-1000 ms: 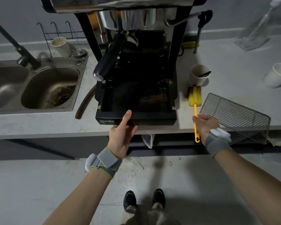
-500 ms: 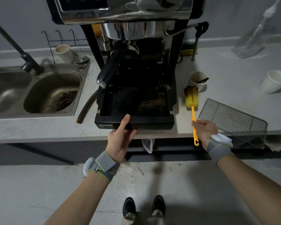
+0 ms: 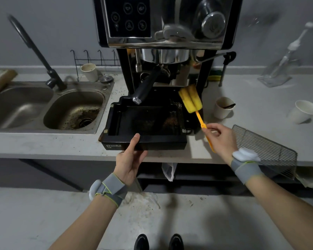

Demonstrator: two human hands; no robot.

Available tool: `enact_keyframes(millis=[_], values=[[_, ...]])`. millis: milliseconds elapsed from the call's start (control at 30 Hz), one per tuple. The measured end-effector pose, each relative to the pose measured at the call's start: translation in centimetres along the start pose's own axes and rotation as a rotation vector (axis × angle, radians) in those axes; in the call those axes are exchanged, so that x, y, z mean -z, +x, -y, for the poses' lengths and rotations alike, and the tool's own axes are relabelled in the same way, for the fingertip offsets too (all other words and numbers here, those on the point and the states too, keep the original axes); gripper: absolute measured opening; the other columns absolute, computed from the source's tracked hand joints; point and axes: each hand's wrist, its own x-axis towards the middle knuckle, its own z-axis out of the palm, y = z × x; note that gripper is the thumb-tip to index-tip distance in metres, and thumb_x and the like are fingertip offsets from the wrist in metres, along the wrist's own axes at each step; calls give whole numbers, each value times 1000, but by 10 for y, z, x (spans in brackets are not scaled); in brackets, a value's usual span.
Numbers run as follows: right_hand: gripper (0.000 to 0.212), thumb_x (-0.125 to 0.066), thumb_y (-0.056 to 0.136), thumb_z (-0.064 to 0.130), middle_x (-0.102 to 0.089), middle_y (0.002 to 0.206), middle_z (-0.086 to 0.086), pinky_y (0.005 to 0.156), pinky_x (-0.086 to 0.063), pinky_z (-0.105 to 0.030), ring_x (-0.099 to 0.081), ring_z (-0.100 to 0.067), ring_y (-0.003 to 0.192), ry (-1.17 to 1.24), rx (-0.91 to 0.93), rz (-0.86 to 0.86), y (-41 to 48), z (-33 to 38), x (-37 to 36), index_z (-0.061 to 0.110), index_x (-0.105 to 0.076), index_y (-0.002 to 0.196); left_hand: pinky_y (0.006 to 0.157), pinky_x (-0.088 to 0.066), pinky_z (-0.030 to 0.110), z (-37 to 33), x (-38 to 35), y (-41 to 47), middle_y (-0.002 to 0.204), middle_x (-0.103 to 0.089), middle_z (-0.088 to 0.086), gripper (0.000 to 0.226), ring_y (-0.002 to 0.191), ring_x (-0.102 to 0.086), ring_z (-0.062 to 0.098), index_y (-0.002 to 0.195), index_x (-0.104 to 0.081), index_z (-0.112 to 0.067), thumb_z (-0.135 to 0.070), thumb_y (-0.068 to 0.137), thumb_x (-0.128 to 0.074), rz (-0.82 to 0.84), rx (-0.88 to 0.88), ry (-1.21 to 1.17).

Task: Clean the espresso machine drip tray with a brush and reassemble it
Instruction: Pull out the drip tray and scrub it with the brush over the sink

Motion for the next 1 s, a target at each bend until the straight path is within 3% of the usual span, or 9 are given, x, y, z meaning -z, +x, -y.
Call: enact_keyframes(millis=[67,133,267,333,433,533,667,800,1000], values=[[6,-75,85,27,-65,63,13,57,-48,-24,-57,-8,55,11,39,54,-3,9,-9,27,-70,87,69,-61,26,-7,6,-5,90,-77,15,42,84,-76,19,101,-67,1,-28,75,-85,-3,-27,-21],[5,-75,85,26,-62,56,16,55,-46,-19,-54,-5,52,7,78,89,-4,14,-18,26,-71,87,72,-62,28,-13,11,-7,99,-77,16,44,89,-75,19,107,-67,0,-27,77,-84,-14,-50,-27],[5,-76,84,26,-68,66,8,56,-48,-26,-54,-7,53,-2,148,175,0,37,-38,25,-73,88,89,-58,35,-30,22,-14,112,-74,16,58,106,-71,22,121,-63,3,-27,77,-84,-69,-96,-66],[6,-77,83,29,-67,64,11,52,-45,-17,-54,-2,52,-13,173,205,3,50,-48,31,-71,84,90,-57,36,-38,28,-15,113,-73,17,58,106,-70,24,123,-62,3,-27,77,-84,-83,-116,-89],[5,-76,84,31,-66,67,16,51,-43,-10,-53,3,55,-21,209,246,7,64,-62,32,-72,87,87,-59,35,-48,37,-17,108,-75,17,53,101,-72,24,117,-63,1,-26,77,-84,-100,-125,-98],[7,-76,85,30,-67,71,14,54,-45,-15,-51,0,53,-12,242,326,7,80,-84,28,-73,90,81,-61,33,-58,53,-19,103,-76,15,47,95,-74,23,109,-66,-2,-27,74,-86,-134,-175,-137],[9,-75,85,34,-61,60,11,52,-43,-20,-50,-3,52,-29,256,375,2,94,-106,27,-74,90,75,-62,32,-68,68,-21,100,-77,12,50,93,-75,22,112,-65,-4,-27,73,-87,-161,-216,-170],[7,-75,85,33,-70,75,7,66,-50,-27,-62,-9,69,-13,243,419,-8,113,-132,27,-74,87,70,-61,30,-83,89,-16,101,-77,12,55,93,-75,22,115,-65,-2,-27,72,-88,-186,-243,-194],[2,-74,85,31,-66,65,16,57,-46,-22,-54,0,54,-33,235,395,-24,135,-170,31,-72,85,74,-62,31,-115,119,2,98,-78,13,51,90,-76,22,108,-67,-2,-27,69,-90,-170,-223,-187]])
